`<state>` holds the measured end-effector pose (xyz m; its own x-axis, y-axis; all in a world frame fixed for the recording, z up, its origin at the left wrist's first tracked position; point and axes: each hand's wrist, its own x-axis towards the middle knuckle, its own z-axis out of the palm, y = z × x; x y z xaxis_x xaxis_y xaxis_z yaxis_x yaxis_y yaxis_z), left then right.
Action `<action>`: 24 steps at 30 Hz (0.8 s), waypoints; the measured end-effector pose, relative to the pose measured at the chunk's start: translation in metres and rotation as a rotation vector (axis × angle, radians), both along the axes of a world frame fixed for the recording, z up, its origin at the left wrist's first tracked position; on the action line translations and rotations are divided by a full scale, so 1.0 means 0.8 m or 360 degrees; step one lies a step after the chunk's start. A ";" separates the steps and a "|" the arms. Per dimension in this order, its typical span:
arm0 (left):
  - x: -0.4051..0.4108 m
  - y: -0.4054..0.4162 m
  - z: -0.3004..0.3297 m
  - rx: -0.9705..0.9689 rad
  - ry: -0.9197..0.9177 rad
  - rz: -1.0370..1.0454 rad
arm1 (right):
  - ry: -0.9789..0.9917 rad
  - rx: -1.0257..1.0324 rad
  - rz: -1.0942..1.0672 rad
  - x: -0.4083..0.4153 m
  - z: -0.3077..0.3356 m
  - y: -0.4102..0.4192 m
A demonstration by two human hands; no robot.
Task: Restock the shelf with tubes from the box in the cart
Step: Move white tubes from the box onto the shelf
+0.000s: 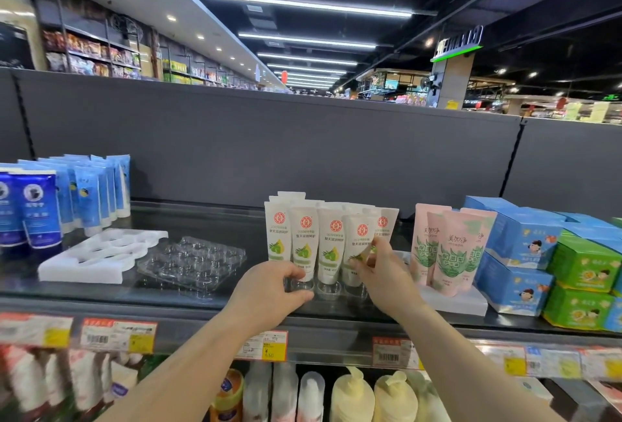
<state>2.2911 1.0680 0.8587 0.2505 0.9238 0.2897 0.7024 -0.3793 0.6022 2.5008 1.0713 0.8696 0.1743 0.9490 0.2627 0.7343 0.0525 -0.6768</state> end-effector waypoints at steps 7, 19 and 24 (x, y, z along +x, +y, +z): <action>-0.014 -0.007 0.013 -0.0104 -0.0235 -0.0076 | 0.0136 0.0054 -0.0104 -0.018 0.018 -0.038; -0.272 -0.132 0.003 0.0238 0.0089 0.0197 | -0.0329 0.0344 0.0219 -0.308 -0.025 -0.134; -0.505 -0.221 -0.040 0.0266 0.0735 0.0796 | -0.0760 0.0257 0.0671 -0.554 -0.055 -0.170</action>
